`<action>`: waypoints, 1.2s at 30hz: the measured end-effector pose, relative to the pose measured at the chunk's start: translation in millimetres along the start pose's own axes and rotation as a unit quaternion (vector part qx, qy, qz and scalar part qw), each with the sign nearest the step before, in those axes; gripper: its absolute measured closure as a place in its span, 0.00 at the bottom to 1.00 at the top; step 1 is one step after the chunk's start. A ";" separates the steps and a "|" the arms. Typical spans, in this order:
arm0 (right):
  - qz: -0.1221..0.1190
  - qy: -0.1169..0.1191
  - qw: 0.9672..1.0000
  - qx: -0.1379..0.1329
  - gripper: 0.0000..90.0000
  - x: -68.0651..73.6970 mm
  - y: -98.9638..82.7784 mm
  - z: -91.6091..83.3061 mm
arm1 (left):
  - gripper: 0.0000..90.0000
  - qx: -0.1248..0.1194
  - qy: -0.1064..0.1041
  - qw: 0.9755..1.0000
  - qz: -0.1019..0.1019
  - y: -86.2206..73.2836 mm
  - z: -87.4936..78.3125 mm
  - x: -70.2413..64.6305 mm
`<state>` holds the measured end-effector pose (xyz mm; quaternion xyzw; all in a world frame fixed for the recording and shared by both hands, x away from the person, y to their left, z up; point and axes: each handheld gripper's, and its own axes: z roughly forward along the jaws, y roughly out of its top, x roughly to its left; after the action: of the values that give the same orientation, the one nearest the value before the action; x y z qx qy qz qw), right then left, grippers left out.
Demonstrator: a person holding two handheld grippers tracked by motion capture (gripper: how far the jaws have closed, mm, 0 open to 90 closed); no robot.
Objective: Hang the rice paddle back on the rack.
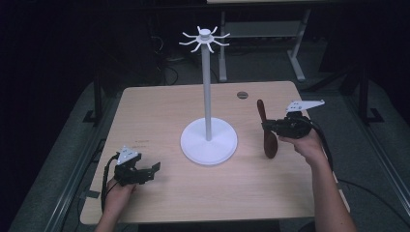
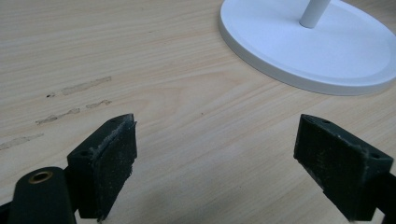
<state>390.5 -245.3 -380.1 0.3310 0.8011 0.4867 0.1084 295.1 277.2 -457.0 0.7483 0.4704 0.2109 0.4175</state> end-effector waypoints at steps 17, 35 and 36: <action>-0.011 0.040 0.996 -0.084 0.86 22.5 24.4 -18.5 | 0.14 0.003 -0.001 1.000 0.003 0.0 1.4 -1.6; -0.041 0.048 0.990 -0.127 0.86 48.1 56.1 -25.7 | 0.14 -0.002 0.005 1.000 -0.006 -0.4 -0.3 -0.2; -0.044 0.047 0.989 -0.130 0.86 49.1 57.6 -25.7 | 0.14 -0.003 0.005 1.000 -0.006 -0.4 -0.2 0.0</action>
<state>365.0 -214.6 -310.9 0.2551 0.7491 0.5965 0.1342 294.7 277.4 -457.2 0.7428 0.4766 0.2137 0.4188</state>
